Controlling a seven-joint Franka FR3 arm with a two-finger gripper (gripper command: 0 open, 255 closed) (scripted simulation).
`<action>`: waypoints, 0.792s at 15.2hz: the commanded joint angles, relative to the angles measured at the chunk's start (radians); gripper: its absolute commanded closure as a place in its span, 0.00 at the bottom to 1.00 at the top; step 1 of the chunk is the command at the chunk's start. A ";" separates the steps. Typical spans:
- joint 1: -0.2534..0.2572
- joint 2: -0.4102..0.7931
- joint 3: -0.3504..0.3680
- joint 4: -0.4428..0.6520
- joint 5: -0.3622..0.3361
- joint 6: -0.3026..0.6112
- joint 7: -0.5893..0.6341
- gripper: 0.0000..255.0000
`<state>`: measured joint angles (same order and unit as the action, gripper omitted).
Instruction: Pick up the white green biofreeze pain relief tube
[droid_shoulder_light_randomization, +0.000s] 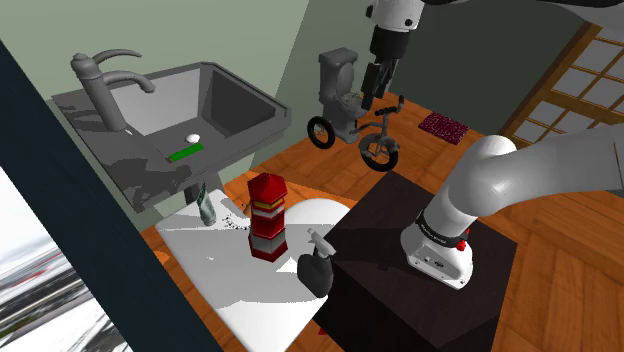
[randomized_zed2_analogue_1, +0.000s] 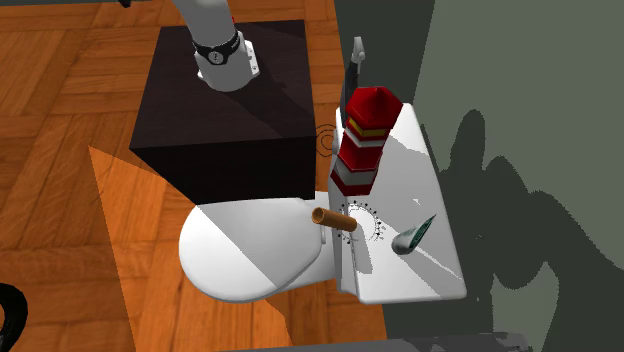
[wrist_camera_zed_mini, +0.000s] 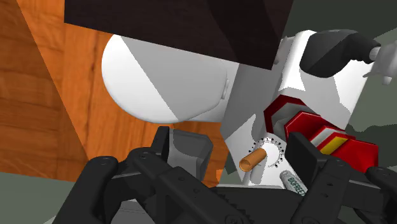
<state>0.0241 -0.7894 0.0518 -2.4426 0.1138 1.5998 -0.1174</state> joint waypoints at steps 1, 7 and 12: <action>0.000 0.000 0.000 0.000 0.000 0.000 0.000 0.00; 0.007 0.095 0.142 -0.017 0.119 0.099 0.243 0.00; 0.006 0.224 0.255 0.011 0.198 0.198 0.439 0.00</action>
<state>0.0283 -0.5967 0.2764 -2.4348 0.2917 1.7675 0.2724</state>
